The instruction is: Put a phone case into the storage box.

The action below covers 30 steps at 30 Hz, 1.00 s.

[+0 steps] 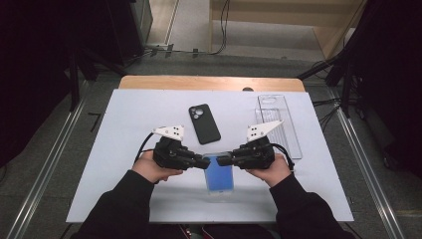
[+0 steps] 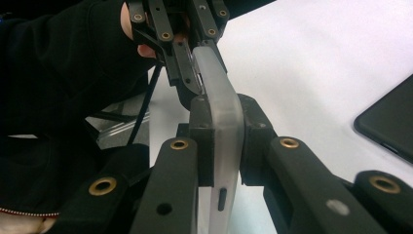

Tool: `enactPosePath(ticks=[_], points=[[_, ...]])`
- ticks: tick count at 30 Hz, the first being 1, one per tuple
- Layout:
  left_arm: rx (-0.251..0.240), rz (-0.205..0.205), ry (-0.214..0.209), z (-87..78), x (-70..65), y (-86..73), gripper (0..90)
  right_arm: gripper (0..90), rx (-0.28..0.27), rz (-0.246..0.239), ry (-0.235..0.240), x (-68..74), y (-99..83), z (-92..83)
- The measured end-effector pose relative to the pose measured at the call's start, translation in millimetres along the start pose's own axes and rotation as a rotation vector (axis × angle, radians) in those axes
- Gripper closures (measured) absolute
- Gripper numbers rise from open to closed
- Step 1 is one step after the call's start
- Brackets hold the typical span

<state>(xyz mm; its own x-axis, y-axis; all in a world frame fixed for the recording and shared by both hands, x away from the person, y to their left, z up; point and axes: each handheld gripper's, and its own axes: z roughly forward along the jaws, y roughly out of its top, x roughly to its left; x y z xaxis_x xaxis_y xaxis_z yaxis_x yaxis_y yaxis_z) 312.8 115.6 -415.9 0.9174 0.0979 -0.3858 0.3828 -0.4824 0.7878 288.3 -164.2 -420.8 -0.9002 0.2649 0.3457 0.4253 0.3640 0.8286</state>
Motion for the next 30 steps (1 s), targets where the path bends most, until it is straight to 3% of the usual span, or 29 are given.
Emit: enactPosePath(ticks=[2,4,9,16,21,26,30], points=[[-0.009,0.023,0.023,-0.8,-2.3,0.5,81.0,77.3,-0.003,0.0,0.004,-0.7,-0.1,0.1],[-0.011,0.027,0.004,-1.5,-3.5,0.9,81.3,77.3,-0.009,-0.002,0.004,-1.2,-0.2,0.0],[0.001,0.021,0.009,-1.7,-4.6,1.7,81.8,75.5,-0.011,0.012,0.022,-1.5,-0.3,-0.6],[0.022,-0.016,0.03,-3.9,-3.2,1.6,81.9,52.2,-0.045,0.025,-0.016,-1.4,-0.1,-6.0],[-0.008,-0.031,0.058,-8.1,-3.6,2.5,81.8,35.6,-0.06,0.022,-0.064,1.1,-1.3,-9.5],[-0.018,-0.057,0.087,-13.0,-3.5,4.0,81.8,25.2,-0.071,0.066,-0.104,2.6,-2.2,-13.2],[-0.011,-0.093,0.126,-14.8,-2.3,4.3,81.8,17.5,-0.071,0.063,-0.142,5.0,-4.0,-12.8]])
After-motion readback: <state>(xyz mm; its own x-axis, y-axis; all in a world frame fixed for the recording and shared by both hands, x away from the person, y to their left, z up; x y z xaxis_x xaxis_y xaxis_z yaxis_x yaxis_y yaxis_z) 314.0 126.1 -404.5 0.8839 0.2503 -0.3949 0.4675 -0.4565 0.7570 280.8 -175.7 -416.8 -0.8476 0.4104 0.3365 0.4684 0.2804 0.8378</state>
